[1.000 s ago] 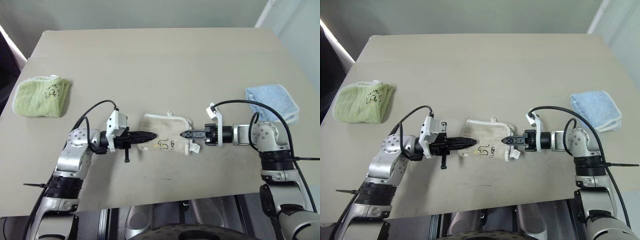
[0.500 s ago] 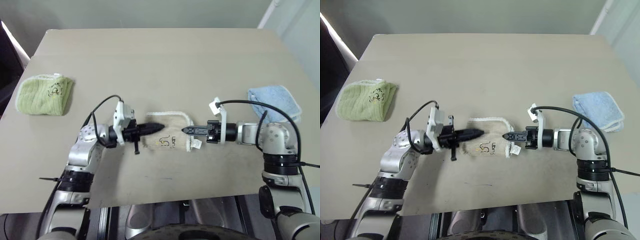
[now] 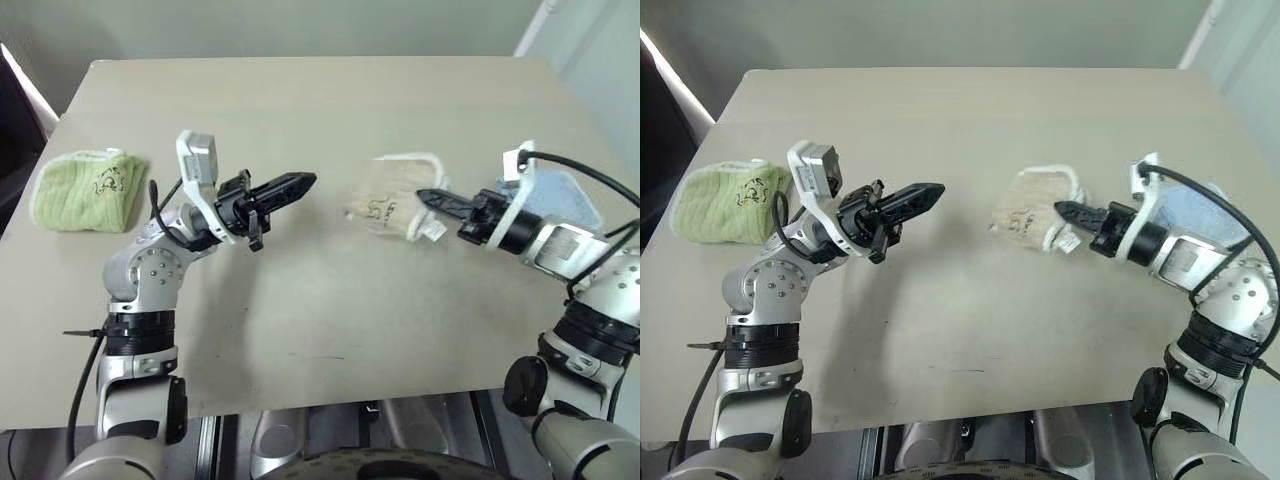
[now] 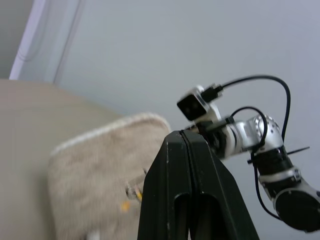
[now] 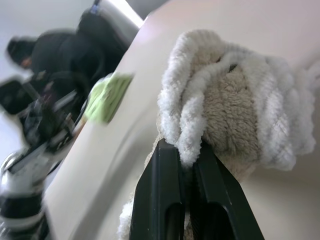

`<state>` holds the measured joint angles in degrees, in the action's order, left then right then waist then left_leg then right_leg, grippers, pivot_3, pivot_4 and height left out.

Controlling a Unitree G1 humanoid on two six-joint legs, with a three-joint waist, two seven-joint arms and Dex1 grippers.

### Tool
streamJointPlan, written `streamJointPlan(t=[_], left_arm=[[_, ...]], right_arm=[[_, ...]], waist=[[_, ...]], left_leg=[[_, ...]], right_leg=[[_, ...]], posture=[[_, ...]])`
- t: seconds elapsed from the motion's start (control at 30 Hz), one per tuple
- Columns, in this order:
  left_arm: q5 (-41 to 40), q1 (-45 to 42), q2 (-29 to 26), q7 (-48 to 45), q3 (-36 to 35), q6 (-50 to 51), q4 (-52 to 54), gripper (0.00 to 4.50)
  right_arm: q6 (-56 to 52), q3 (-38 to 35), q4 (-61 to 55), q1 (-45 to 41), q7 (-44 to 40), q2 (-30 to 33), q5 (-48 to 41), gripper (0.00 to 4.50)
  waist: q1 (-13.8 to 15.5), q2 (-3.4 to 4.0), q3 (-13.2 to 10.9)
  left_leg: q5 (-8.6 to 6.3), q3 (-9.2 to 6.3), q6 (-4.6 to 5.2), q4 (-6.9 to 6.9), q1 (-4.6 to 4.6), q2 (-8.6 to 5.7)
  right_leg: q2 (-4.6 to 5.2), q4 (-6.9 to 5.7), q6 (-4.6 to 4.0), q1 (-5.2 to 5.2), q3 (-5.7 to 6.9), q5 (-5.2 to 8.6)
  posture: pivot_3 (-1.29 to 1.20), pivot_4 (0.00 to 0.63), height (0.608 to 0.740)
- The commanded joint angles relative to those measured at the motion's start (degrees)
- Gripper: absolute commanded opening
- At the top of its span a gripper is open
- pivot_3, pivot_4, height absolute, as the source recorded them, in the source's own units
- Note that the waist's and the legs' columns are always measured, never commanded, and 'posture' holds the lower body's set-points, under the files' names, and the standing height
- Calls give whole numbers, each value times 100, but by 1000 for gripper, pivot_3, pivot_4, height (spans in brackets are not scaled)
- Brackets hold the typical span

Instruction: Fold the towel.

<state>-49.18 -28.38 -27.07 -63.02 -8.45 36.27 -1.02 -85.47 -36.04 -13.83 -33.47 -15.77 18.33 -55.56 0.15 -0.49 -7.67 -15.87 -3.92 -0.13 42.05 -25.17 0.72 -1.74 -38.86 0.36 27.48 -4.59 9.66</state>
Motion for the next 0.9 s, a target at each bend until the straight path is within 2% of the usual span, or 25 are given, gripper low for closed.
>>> streamJointPlan(t=[0.03, 0.17, 0.3, 0.47, 0.73, 0.9], left_arm=[[228, -16, 105, -190, 287, -155, 41, 0], [418, -76, 224, -327, 474, -249, -112, 0], [596, -144, 333, -456, 620, -384, -288, 0], [697, -183, 412, -537, 680, -432, -389, 0], [775, -223, 447, -620, 706, -446, -477, 0], [822, -231, 453, -621, 686, -474, -504, 0]], right_arm=[[371, -904, -167, -269, 723, 93, -141, 15], [762, -1491, -117, -312, 1288, 189, -220, 15], [1094, -1975, -49, -177, 1731, 290, -375, 15], [1410, -2204, 48, 159, 1992, 405, -690, 15], [1853, -2274, 384, 754, 2201, 594, -1073, 15], [2181, -2207, 617, 792, 2218, 807, -1333, 15]], waist=[[22, 0, 0], [29, 1, -1], [29, 5, -3], [30, 6, -3], [31, 8, -4], [31, 11, -6]], left_leg=[[1, -1, 1, 1, 0, 0], [2, -3, 5, 0, 1, -1], [2, -3, 5, -1, 0, -1], [1, -3, 7, -1, 1, -1], [1, -3, 8, -1, 1, -1], [1, -2, 9, 0, 1, -1]], right_leg=[[0, 0, 2, -1, -1, -1], [0, 1, 9, -4, -3, -2], [0, 0, 55, -2, -3, 17], [0, 2, 99, -5, -6, 17], [0, 3, 105, -8, -9, 19], [0, 5, 105, -9, -11, 19]], posture=[[0, 150, 703], [0, 150, 703], [0, 150, 703], [0, 150, 703], [0, 150, 703], [0, 150, 703]])
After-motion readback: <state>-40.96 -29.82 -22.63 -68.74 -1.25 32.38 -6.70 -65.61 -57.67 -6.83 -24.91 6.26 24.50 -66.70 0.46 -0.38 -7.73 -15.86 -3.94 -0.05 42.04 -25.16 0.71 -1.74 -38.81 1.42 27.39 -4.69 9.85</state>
